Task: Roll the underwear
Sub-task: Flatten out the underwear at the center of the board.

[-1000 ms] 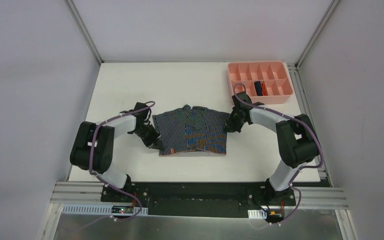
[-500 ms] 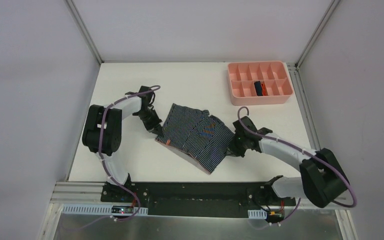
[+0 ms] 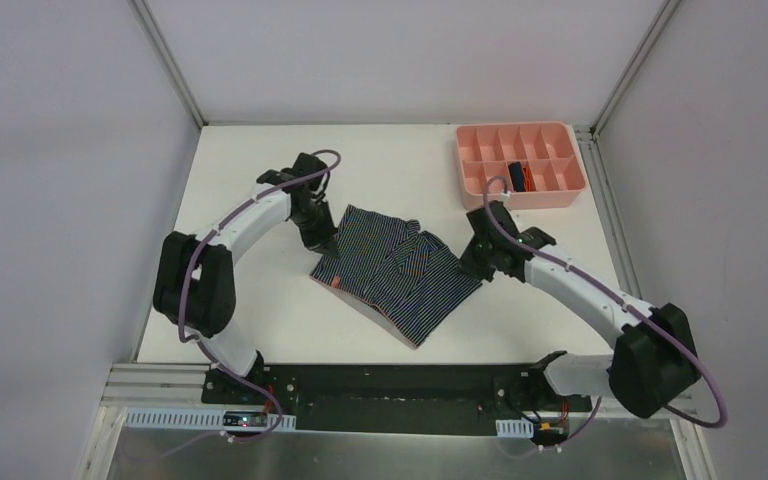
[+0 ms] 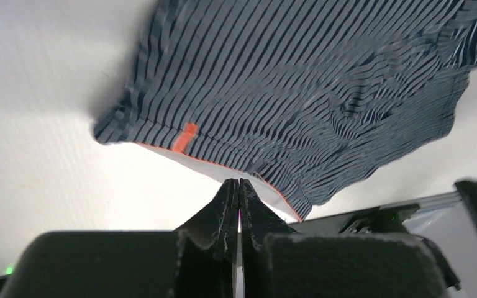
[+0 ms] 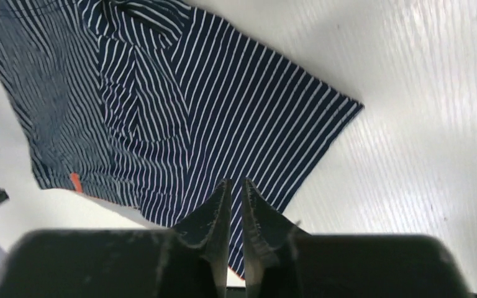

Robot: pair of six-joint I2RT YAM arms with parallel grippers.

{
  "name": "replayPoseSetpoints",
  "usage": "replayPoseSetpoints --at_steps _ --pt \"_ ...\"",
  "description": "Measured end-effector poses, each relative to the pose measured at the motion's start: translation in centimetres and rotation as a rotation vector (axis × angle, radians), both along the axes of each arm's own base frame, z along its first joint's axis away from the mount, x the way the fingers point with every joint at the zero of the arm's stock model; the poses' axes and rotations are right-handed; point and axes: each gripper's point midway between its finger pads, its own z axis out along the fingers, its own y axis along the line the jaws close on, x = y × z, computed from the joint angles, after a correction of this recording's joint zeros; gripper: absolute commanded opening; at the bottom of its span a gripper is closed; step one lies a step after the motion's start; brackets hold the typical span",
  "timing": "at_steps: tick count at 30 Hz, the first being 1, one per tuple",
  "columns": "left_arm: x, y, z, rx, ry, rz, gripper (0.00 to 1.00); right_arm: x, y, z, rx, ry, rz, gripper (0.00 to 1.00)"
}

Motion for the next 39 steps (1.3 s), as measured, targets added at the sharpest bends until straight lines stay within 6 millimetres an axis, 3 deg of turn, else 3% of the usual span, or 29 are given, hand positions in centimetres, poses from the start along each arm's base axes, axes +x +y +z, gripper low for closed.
replayPoseSetpoints --at_steps 5,9,14,17,22,31,34,39 --pt "-3.9 -3.2 -1.2 0.003 0.053 -0.074 0.07 2.2 0.1 -2.3 -0.064 0.060 0.011 0.21" --pt "-6.3 -3.4 -3.0 0.027 0.122 -0.077 0.09 3.1 -0.1 -4.8 -0.105 0.123 0.031 0.21" --pt "-6.9 -2.5 -4.4 0.073 0.149 -0.056 0.09 2.9 -0.3 -6.1 -0.114 0.146 0.048 0.21" --pt "-6.5 -2.0 -5.6 0.104 0.162 -0.049 0.08 1.5 -0.9 -7.7 -0.122 0.180 0.052 0.21" --pt "-6.4 -1.0 -7.5 0.131 0.213 -0.054 0.08 0.1 -1.1 -7.8 -0.091 0.169 0.042 0.20" --pt "-5.7 -1.5 -6.2 0.077 0.182 -0.115 0.12 -3.8 -1.0 -6.5 -0.090 0.181 0.073 0.23" --pt "-5.9 -1.9 -4.4 0.041 0.146 -0.129 0.16 -3.9 -1.5 -5.1 -0.092 0.146 0.049 0.32" --pt "-6.3 -3.3 -0.1 -0.017 0.008 -0.179 0.24 -3.1 -2.3 -2.4 -0.073 0.057 -0.020 0.34"
